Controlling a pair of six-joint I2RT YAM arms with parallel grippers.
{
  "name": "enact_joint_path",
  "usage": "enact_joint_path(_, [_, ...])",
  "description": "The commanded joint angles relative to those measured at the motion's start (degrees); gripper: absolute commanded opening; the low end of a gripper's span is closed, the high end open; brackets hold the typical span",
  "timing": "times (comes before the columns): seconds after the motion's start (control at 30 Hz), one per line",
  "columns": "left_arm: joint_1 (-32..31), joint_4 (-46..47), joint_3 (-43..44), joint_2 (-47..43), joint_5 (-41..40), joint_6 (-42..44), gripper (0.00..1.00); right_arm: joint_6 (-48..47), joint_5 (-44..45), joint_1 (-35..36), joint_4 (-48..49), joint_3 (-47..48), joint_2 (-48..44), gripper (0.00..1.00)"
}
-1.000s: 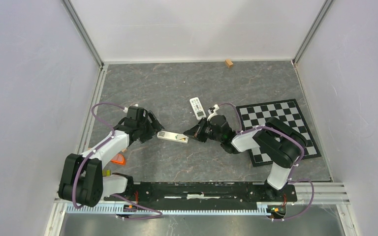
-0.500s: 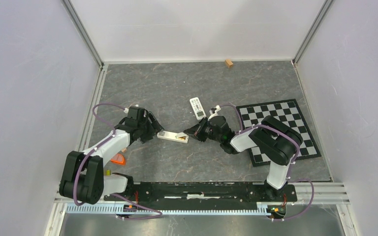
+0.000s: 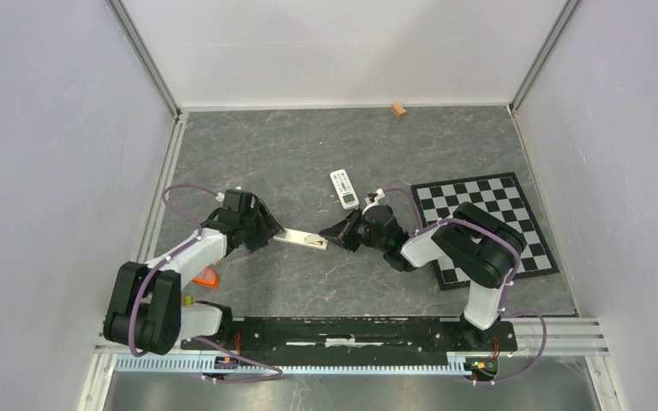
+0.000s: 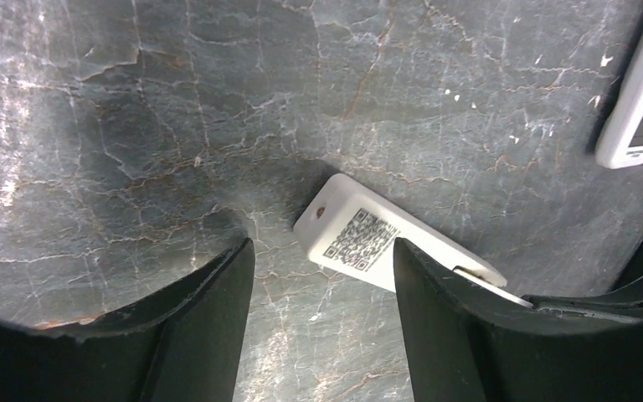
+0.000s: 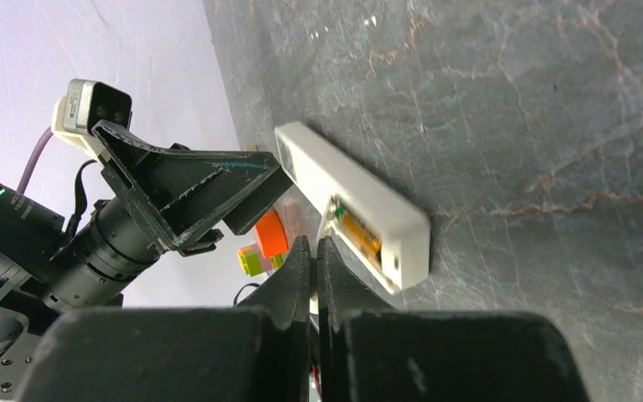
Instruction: Load the batteries into the remote control
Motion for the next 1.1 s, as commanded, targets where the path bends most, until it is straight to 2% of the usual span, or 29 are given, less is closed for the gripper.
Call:
enact_joint_path(0.0, [0.2,2.2,-0.7,0.2,-0.1,-1.7,0.67,3.3,-1.1,0.9,1.1,-1.6,1.1,0.00])
enact_joint_path(0.3, [0.2,1.9,-0.1,-0.3,-0.3,-1.7,0.66,-0.2,1.9,1.2,-2.7,0.5,1.4,0.00])
enact_joint_path(0.63, [0.2,1.4,1.2,1.8,1.3,-1.1,0.65,-3.6,4.6,1.2,5.0,-0.7,1.7,0.00])
enact_joint_path(1.07, [0.2,2.2,1.2,2.6,2.4,-1.2,0.63,-2.4,4.4,1.6,3.8,-1.0,2.3,0.00])
